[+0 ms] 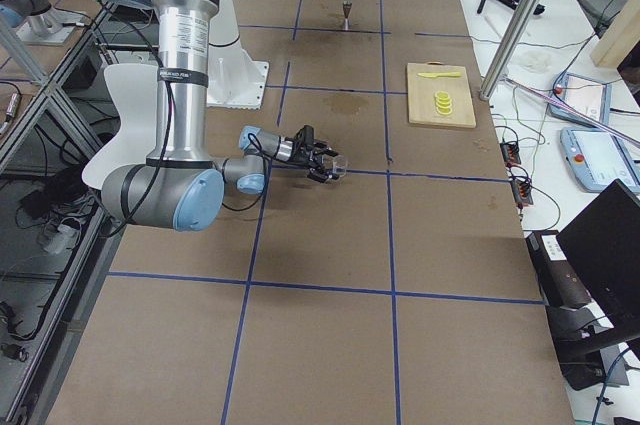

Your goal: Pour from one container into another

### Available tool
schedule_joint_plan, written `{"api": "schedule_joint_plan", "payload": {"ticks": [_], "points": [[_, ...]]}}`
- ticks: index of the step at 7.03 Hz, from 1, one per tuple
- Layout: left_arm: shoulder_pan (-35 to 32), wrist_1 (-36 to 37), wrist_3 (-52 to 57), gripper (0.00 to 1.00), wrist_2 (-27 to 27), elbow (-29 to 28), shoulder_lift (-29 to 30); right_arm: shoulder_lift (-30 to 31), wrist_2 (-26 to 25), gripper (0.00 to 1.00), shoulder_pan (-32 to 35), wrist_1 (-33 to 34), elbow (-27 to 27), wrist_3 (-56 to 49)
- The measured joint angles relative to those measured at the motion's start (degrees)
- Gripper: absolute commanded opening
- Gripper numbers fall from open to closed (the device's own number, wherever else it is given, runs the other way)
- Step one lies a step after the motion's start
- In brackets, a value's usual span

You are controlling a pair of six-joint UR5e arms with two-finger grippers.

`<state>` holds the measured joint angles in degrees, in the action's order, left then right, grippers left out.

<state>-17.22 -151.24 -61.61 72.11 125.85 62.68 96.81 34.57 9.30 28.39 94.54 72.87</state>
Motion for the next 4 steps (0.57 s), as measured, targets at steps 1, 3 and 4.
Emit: {"api": "schedule_joint_plan", "payload": {"ticks": [1,3,4], "points": [[-1.85,2.48,0.02,1.00,3.29,1.40,0.13,1.13,1.00,1.00,-0.11,0.02,1.55,-0.01],[-3.90,7.73,0.08,1.00,7.20,4.32,0.51,5.66,5.12,1.00,-0.55,0.12,6.24,0.01],[-4.15,8.51,0.08,1.00,8.13,4.86,0.59,9.37,8.72,1.00,-0.72,0.32,9.48,0.05]]}}
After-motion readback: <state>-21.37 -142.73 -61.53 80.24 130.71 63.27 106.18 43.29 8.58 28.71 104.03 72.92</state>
